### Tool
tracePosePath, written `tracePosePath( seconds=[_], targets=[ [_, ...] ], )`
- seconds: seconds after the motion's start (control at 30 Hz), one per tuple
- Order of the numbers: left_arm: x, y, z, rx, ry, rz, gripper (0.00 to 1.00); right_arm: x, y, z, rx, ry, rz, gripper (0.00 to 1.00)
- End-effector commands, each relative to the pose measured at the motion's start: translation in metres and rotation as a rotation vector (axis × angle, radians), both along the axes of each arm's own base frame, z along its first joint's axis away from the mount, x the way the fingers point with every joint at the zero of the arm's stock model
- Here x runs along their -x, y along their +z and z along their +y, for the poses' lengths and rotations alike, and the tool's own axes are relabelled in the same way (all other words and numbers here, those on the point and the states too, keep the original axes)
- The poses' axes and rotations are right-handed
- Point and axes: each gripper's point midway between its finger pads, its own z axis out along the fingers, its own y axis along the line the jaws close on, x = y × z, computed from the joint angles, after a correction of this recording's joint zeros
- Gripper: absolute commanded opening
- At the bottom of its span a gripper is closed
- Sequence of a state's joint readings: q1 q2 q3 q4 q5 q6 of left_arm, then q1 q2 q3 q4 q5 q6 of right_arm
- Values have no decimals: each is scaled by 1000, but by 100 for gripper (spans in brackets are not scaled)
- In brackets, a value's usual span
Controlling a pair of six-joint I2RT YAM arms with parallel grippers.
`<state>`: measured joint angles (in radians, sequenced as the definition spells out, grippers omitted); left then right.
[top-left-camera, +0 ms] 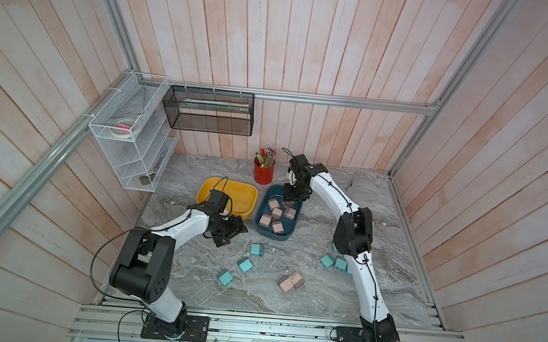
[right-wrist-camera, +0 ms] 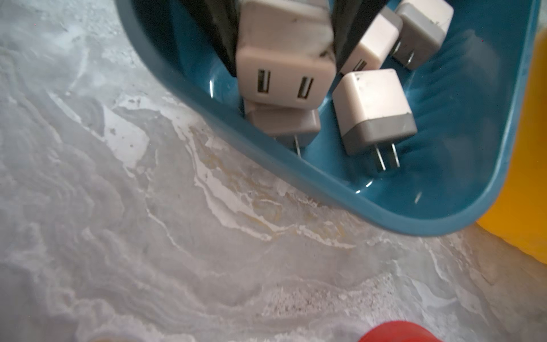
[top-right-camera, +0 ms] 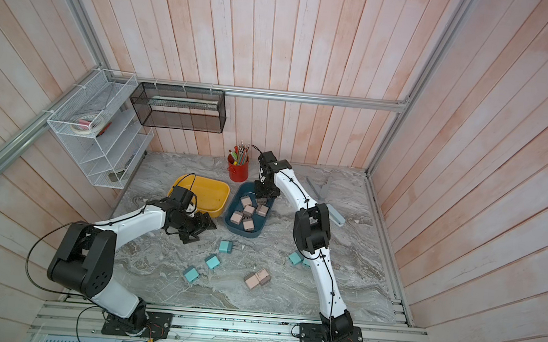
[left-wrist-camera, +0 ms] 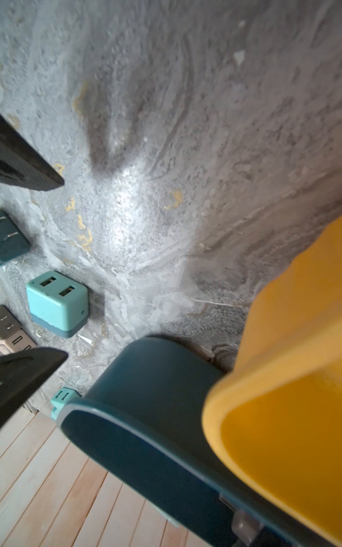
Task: Place the plugs by color into the storage box
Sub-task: Place the plug in the storage box.
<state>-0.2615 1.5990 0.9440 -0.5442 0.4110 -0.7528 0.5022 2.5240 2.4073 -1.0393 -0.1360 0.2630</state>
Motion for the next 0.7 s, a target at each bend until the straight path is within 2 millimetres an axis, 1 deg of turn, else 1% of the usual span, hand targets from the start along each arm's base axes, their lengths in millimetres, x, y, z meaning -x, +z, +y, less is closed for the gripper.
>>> tracePosePath(
  seconds=[0.0,0.1,0.13,0.2,0.3,0.33,0.4,0.47,0.5,0.57,0.67],
  targets=[
    [-7,3,0,1,8,2,85,-3,-24,-1,23,20,11,38],
    [-9,4,0,0,7,3,85,-4,-30,-1,31,26,12,42],
    [-9,4,0,-1,6,5,85,-4,-30,-1,33,29,9,46],
    [-10,5,-1,-1,6,2,85,-6,-22,-1,34,29,-7,52],
    [-11,8,-1,0,8,-2,85,-10,2,-3,27,21,-52,65],
    [-11,8,-1,1,9,-2,85,-10,14,-3,24,19,-70,69],
    [-14,10,-2,5,10,-8,85,-8,39,-4,9,20,-100,73],
    [-16,12,-2,7,12,-13,85,1,72,-6,19,38,-138,75],
    [-17,12,-3,8,12,-15,85,6,85,-7,20,42,-148,76],
    [-20,14,-4,11,15,-23,85,24,104,-9,11,64,-156,77],
    [-23,13,-6,20,16,-22,85,57,115,-10,-22,90,-171,77]
  ],
)
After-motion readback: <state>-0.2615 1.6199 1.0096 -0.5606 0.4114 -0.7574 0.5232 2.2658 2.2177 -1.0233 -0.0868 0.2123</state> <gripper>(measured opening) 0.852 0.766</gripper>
